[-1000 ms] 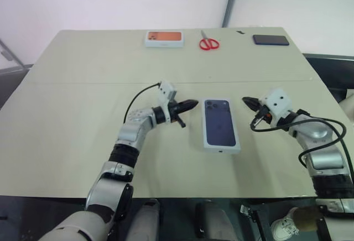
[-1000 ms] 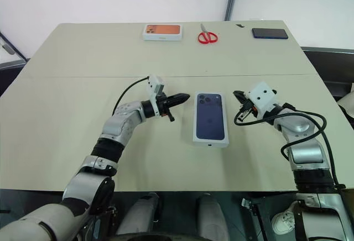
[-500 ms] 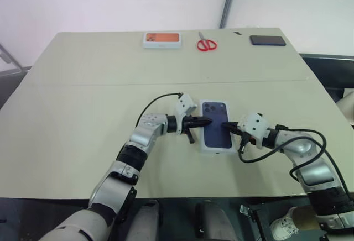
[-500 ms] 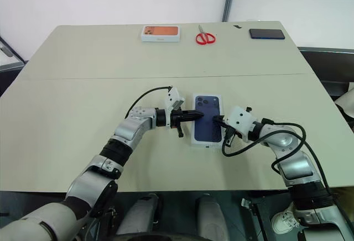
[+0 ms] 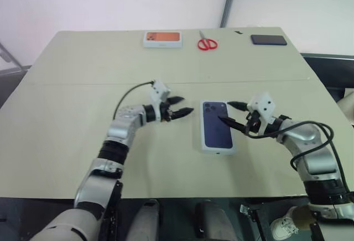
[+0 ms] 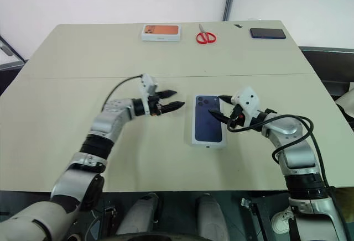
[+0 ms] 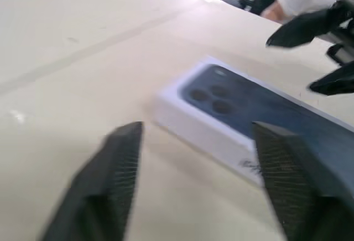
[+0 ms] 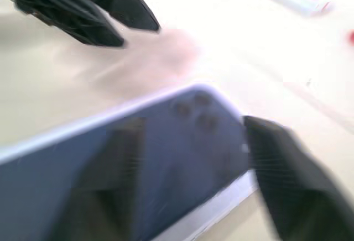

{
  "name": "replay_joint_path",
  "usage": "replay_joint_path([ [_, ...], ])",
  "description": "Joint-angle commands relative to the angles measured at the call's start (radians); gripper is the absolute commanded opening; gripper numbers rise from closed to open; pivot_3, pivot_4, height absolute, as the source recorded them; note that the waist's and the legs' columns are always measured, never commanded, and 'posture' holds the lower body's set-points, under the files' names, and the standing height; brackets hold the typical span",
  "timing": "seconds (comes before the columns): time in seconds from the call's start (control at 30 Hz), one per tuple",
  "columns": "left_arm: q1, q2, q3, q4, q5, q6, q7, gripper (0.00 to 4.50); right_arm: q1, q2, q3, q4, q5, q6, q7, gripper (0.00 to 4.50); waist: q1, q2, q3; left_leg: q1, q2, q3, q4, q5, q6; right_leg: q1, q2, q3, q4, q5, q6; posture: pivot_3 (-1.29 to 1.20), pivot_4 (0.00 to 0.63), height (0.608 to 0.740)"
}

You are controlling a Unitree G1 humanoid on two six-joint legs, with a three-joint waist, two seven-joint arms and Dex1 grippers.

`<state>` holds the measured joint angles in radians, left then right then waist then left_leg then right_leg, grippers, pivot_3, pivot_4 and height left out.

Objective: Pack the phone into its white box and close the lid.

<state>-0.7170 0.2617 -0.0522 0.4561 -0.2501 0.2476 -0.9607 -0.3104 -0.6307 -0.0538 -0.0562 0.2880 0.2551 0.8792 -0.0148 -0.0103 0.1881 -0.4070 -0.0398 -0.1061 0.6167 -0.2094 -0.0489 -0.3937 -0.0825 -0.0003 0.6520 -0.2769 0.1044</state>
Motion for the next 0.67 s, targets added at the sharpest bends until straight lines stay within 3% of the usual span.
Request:
replay_joint_path([
  [0.03,0.049,0.065,0.035,-0.08,-0.02,-0.039,-0.038,4.5,-0.018,-0.012,0.008,0.005,-0.005,-0.023,0.022,4.48,0.0,0.0,0.0,0.0,0.0,0.0,0.0,0.0,0.0,0.0,0.0,0.0,0.0,0.0,0.0,0.0,0.15,0.74],
  [0.3,0.158,0.188,0.139,-0.165,-0.058,-0.019,0.004,4.5,-0.055,-0.05,-0.006,0.098,-0.015,-0.095,0.079,4.48,0.0,0.0,0.0,0.0,0.0,0.0,0.0,0.0,0.0,0.0,0.0,0.0,0.0,0.0,0.0,0.0,0.15,0.74],
  [0.67,0.512,0.365,0.276,-0.4,-0.131,0.017,-0.005,4.5,0.136,-0.146,-0.119,-0.028,0.076,-0.051,0.145,4.48,0.001,0.001,0.0,0.0,0.003,0.0,-0.001,0.0,0.0,0.0,-0.002,0.001,0.0,0.0,-0.001,0.0,0.15,0.74],
])
